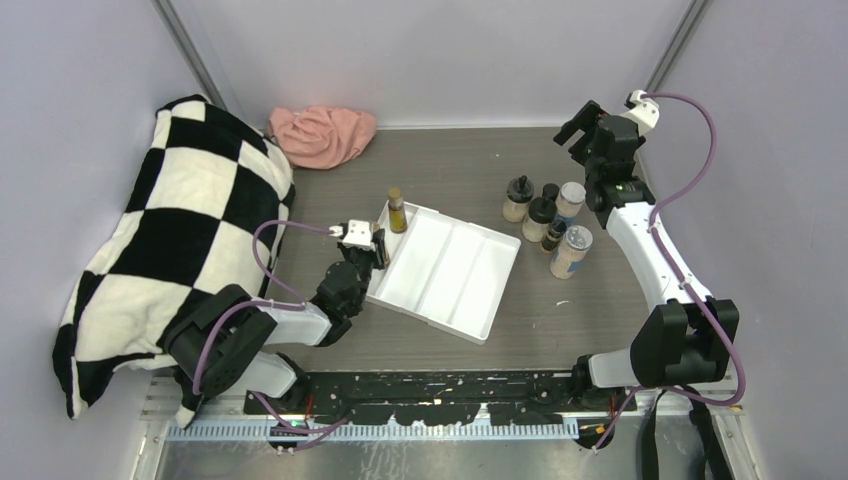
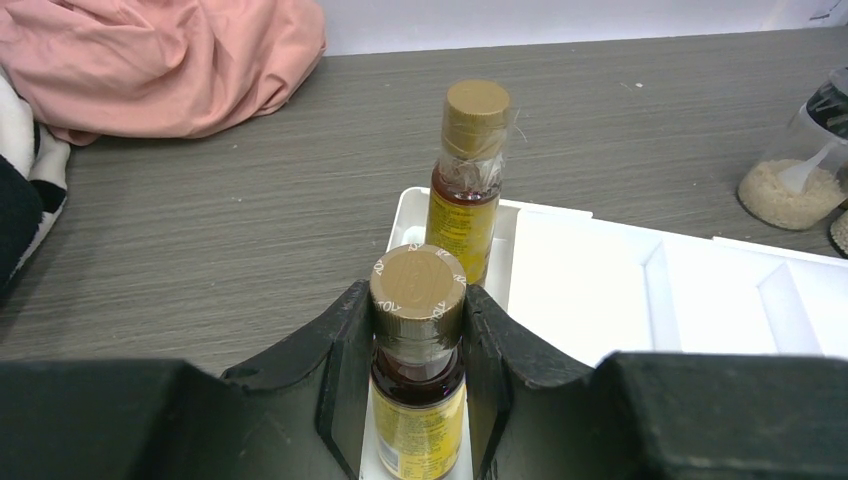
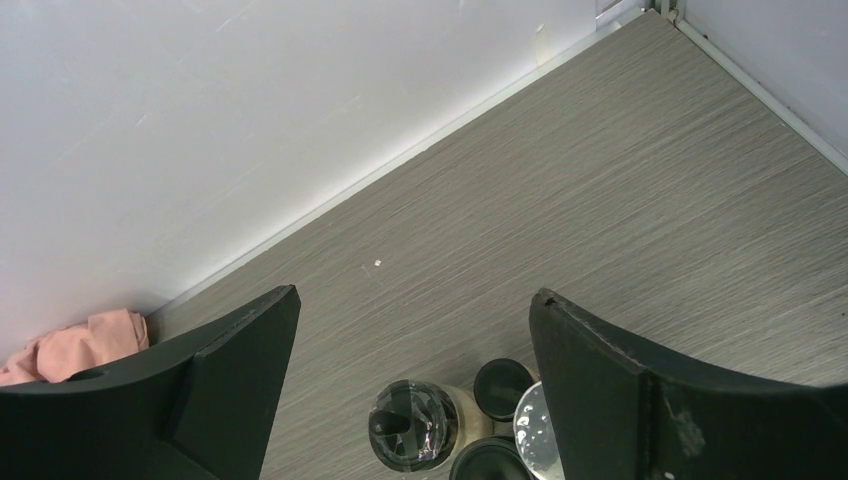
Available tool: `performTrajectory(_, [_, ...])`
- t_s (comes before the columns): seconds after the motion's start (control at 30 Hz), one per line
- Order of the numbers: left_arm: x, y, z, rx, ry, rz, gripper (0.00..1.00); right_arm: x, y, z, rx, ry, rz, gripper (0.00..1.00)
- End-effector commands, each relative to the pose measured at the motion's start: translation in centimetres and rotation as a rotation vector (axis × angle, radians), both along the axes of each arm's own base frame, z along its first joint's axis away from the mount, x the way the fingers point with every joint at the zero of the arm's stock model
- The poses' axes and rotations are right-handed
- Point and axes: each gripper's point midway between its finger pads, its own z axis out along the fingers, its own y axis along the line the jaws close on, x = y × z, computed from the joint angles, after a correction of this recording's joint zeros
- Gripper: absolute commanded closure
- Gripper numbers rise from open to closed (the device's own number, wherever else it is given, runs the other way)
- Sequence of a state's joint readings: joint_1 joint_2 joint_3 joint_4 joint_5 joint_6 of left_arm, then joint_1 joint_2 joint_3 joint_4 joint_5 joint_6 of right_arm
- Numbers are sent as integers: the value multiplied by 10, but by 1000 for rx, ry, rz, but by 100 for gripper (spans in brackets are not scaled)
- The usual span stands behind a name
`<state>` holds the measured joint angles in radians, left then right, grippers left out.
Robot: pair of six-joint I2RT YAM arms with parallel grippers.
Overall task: Organize the condiment bottles
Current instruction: Place the bottle in the storage box.
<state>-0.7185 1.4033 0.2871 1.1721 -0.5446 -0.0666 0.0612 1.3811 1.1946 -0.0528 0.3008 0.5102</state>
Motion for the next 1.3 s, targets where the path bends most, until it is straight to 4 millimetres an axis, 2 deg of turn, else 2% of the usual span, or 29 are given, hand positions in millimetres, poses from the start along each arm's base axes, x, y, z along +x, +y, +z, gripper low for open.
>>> performTrajectory(0.0, [4, 0, 32, -56, -107, 8, 100, 2, -1, 17, 1, -61, -4, 9])
performTrajectory(0.53, [6, 0, 21, -30, -93, 16, 99, 4, -1, 13, -4, -50, -3, 9])
performTrajectory(0.9, [4, -1, 20, -47, -89, 13, 37, 5, 0, 15, -2, -54, 2, 10])
performTrajectory(1.0, [2, -1, 21, -51, -90, 16, 32, 5, 0, 15, -1, -55, 2, 9])
performTrajectory(1.27, [-2, -1, 26, -53, -100, 24, 29, 5, 0, 18, 0, -62, 5, 10])
